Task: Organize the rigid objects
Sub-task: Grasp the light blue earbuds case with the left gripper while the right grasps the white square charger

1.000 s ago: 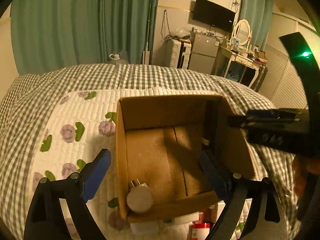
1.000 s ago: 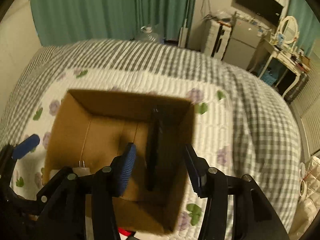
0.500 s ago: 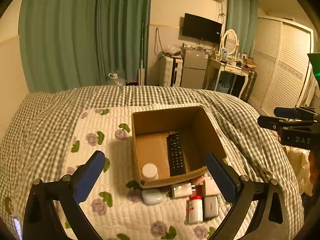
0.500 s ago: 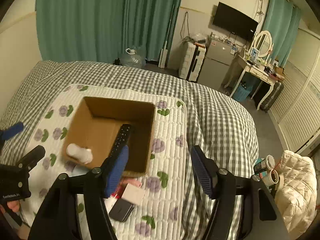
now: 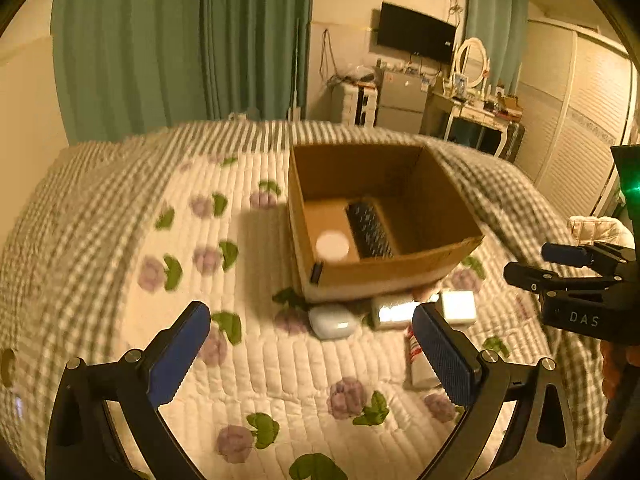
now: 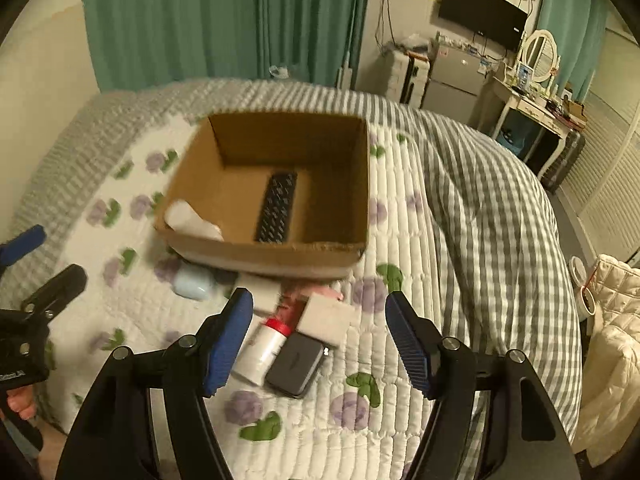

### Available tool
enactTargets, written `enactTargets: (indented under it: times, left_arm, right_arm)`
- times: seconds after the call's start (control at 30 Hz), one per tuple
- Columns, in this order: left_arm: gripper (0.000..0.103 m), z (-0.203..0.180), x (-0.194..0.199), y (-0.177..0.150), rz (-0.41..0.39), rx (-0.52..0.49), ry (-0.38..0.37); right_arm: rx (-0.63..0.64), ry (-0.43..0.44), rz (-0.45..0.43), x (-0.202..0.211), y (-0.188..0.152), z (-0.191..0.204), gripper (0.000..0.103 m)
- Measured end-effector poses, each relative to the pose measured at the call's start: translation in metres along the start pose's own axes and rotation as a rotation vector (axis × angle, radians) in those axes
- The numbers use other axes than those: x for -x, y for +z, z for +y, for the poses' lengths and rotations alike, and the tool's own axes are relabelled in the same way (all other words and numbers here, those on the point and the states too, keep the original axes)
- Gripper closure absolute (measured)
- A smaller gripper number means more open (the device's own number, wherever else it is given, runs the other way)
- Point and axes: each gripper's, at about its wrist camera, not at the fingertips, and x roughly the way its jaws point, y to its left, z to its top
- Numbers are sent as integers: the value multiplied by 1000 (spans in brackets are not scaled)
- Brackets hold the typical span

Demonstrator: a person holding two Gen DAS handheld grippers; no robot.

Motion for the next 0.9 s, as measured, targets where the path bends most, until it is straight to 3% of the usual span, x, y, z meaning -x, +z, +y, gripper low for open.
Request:
enactTargets:
  times: [0.07,0.4,0.53,0.7,0.77,0.83,0.9]
  left_arm:
    - [0,2,-12,-9,19,0,2]
    - [0,1,-68,-26,115,26,24]
    - [0,-7,-82,-23,152,-29,29]
    - [0,-13,-100,-21,184,-12,23]
    - [0,-17,-108,-20,198,-29,38]
    - [2,-20,-116,-19,213,-32,43]
    - [4,-22,-124,-18,236,-30,36]
  right_arm:
    - [-3,-26,21,-19,-6,0,24]
    - [-69,-40,138,-108,-27,-12,24]
    - [-109,-25,172,-130,-22,-15,24]
    - [-117,-41,218,-150,-22,-17,24]
    - [-105,-39,245,-158,-26,-16,32]
    - [-89,-30,253,-163,-30,-15,48]
    - [-67,-45,235,-161,-30,-13,49]
